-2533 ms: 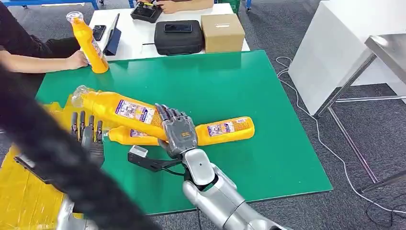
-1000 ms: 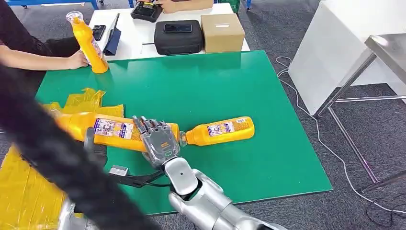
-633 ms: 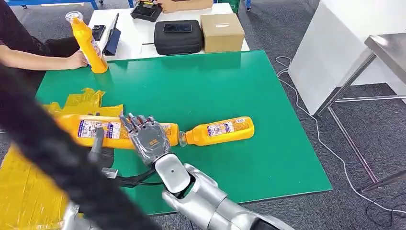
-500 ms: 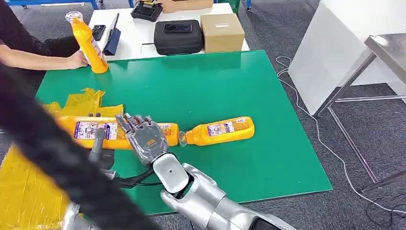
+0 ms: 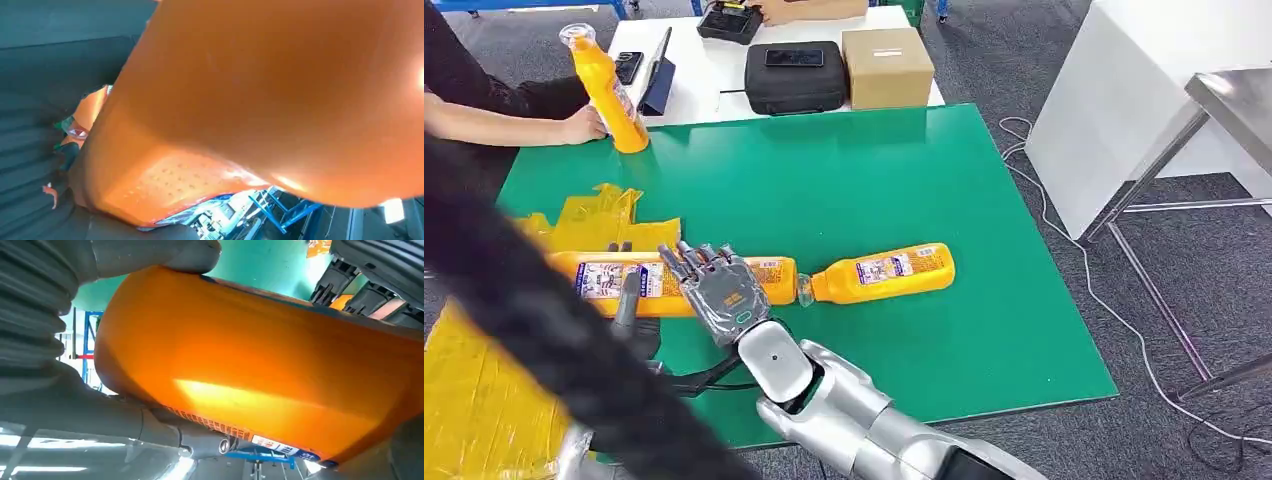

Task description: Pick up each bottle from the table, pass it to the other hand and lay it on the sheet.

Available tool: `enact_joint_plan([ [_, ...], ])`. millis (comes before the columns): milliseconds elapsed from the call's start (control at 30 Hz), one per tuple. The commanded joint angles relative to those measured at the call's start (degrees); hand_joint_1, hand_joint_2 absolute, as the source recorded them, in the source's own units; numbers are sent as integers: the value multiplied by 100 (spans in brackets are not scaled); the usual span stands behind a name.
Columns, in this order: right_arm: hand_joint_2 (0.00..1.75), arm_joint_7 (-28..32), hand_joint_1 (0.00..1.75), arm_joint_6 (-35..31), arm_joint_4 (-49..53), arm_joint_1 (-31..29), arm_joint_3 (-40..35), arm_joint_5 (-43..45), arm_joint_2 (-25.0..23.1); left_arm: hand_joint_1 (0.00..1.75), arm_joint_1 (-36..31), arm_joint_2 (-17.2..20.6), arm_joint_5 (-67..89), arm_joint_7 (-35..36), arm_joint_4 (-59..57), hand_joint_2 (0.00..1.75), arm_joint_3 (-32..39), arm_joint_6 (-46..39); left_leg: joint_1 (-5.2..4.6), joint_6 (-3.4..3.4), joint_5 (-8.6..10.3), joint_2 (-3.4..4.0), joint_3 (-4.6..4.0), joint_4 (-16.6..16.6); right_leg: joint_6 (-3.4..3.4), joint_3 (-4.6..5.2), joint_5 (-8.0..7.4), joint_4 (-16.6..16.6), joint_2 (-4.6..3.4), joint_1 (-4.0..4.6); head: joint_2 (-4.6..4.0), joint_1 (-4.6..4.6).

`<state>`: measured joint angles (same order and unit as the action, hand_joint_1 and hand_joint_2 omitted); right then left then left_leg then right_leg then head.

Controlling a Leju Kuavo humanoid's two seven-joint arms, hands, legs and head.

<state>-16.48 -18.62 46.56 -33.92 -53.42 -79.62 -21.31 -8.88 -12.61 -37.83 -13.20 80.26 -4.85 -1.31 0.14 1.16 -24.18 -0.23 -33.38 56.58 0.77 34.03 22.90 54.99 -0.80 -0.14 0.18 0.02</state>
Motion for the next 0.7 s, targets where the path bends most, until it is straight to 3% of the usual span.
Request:
enact_joint_plan([
  [33, 175, 95, 175, 118, -675, 151, -524, -75, 169, 28, -562, 93, 33, 2, -253, 175, -227, -8, 2, -5, -2, -28, 26, -12, 1, -35, 12, -12, 34, 2, 0, -2],
  [67, 175, 95, 175, 118, -675, 151, -524, -75, 169, 28, -562, 93, 33, 2, -253, 175, -227, -8, 4, -4, -1, -24, 20, -10, 1, -29, 8, -12, 28, 4, 0, -2],
  [100, 175, 95, 175, 118, -675, 151, -524, -75, 169, 49, -562, 93, 33, 2, -253, 175, -227, -8, 2, -4, 0, -24, 17, -10, 1, -25, 7, -11, 28, 2, 0, -2],
  [133, 175, 118, 175, 195, -735, 154, -556, -36, 148, 171, -552, 83, 77, -65, -234, 175, -201, -65, 4, -6, -4, -31, 31, -13, 1, -42, 13, -14, 38, 5, 0, -2],
  [400, 175, 94, 175, 182, -988, 387, -1027, 380, 131, 175, -490, 72, 164, -224, -122, 175, -22, -248, 5, -5, -1, -25, 25, -15, 0, -34, 9, -16, 30, 6, 0, -2],
  [600, 175, 141, 175, 269, -1072, 446, -931, 652, 131, 175, -419, 63, 153, -290, -134, 175, 103, -278, 6, -7, -5, -37, 36, -15, 1, -49, 16, -18, 45, 7, 0, -2],
  [633, 0, -190, 0, -162, -950, 586, -80, 1379, 209, 175, -419, 56, 43, -448, -200, 175, 406, -584, 6, -6, -1, -32, 25, -14, 0, -35, 11, -16, 38, 6, 0, -2],
  [700, 0, 35, 0, -177, -837, 347, 321, 1553, 569, 175, -452, 288, -191, -417, -444, 175, 696, -348, 7, -7, 1, -40, 32, -19, 0, -46, 11, -22, 47, 8, 2, -2],
])
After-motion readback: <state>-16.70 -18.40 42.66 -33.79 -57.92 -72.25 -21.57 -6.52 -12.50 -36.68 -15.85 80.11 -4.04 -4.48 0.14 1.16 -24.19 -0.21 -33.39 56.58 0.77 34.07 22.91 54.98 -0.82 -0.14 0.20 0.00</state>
